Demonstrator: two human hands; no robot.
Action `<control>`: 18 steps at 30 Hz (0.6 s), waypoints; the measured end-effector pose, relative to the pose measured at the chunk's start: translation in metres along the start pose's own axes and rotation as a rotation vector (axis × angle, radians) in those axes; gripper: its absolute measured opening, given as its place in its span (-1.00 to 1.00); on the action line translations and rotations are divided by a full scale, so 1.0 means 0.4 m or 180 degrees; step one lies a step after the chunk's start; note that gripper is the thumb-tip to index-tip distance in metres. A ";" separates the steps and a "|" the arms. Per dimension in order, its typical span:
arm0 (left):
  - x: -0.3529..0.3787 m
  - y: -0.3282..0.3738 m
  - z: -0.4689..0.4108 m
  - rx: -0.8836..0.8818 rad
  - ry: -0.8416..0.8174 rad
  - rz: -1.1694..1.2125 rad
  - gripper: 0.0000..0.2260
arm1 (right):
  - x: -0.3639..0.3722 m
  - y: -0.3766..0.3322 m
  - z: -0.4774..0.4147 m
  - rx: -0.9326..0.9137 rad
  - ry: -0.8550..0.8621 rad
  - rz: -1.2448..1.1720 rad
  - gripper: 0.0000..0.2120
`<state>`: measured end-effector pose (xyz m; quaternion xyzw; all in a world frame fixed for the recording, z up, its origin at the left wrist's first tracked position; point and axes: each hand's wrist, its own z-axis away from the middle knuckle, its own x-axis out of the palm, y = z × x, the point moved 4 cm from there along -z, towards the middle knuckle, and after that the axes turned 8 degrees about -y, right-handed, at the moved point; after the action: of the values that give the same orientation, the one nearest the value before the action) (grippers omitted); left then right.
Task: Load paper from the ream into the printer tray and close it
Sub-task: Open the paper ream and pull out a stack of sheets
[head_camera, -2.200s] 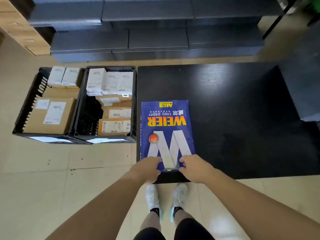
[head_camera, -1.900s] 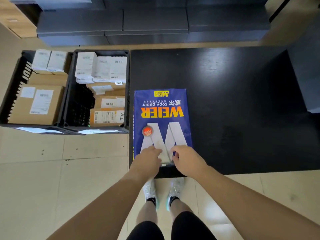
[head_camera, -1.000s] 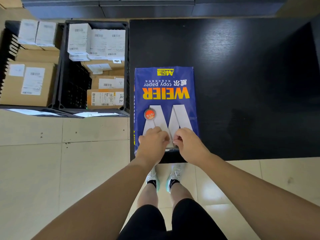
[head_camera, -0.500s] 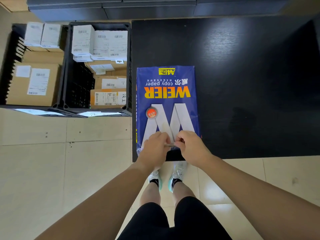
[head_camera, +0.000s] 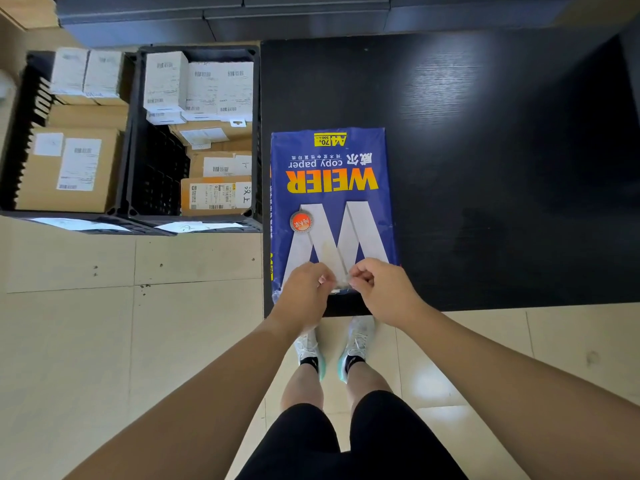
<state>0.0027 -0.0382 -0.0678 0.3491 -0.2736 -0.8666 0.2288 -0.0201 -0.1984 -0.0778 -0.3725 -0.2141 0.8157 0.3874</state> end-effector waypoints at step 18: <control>0.039 -0.023 0.028 -0.0406 0.0201 -0.0805 -0.84 | 0.056 0.044 0.055 0.0447 0.0293 0.0013 -0.84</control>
<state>-0.0176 -0.0371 -0.0746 0.3926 -0.1644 -0.8927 0.1480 -0.0550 -0.1928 -0.0848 -0.3820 -0.1376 0.8115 0.4204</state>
